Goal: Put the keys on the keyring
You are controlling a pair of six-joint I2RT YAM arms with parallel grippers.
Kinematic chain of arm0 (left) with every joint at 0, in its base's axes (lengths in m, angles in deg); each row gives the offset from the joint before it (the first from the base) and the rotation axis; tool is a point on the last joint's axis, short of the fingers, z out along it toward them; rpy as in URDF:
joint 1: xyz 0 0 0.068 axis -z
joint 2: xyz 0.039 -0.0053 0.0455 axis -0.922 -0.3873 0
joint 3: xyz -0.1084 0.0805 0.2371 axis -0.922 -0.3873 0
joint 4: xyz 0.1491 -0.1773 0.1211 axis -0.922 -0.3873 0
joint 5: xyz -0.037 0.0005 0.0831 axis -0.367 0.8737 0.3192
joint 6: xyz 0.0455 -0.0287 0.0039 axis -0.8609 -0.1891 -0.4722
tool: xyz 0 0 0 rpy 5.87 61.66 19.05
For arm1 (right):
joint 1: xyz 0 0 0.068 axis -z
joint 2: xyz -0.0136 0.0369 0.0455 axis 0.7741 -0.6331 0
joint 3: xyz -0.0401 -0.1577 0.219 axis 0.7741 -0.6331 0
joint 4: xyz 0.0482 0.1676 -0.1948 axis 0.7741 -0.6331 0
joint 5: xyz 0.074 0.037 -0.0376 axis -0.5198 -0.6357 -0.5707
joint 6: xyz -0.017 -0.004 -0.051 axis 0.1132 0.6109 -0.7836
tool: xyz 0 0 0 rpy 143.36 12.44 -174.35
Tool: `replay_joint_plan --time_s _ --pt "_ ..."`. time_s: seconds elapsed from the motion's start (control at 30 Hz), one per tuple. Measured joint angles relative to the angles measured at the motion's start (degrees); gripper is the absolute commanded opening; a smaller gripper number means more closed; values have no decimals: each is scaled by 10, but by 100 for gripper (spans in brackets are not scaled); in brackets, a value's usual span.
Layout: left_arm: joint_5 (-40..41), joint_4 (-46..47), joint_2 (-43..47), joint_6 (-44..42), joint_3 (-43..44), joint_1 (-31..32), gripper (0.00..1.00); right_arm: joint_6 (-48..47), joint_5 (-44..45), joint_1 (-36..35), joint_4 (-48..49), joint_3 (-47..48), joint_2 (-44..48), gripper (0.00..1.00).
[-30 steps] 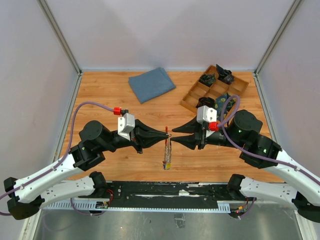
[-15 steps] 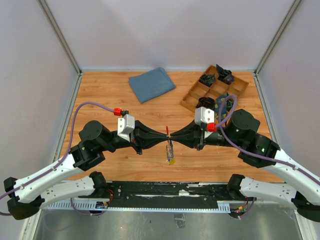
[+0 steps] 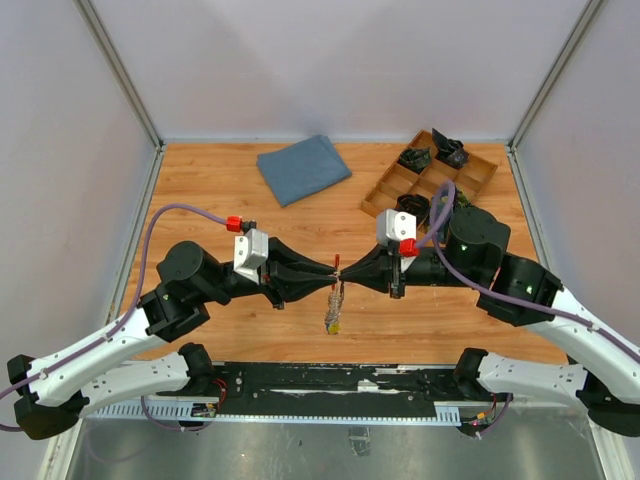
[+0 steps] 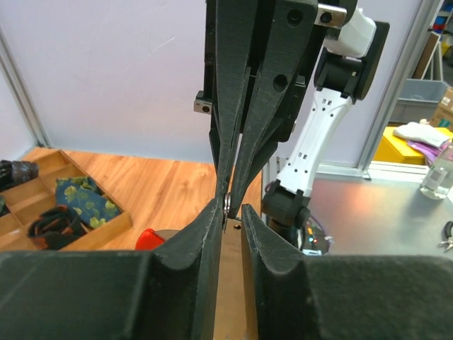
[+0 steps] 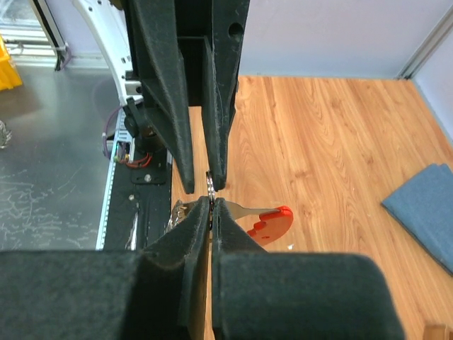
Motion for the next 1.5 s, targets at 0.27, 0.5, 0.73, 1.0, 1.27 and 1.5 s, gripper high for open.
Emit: replay_joint_plan --time_s 0.27,0.5,0.73,1.0,1.27,1.5 --pt "3 -12 -1 -17 9 0 31 -51 23 0 -177 130 -70 0" --pt "24 -50 -23 -42 20 0 32 -85 59 0 -356 286 -160 0" --pt "36 -72 -40 -57 29 0 33 -87 101 -8 -487 396 -244 0" --pt "36 -78 -44 -59 30 0 35 -86 127 -40 -570 474 -298 0" --pt "24 -81 -55 -59 37 0 33 -83 136 -48 -615 522 -336 0" --pt "-3 -81 -64 -60 38 0 25 -79 141 -50 -628 528 -347 0"
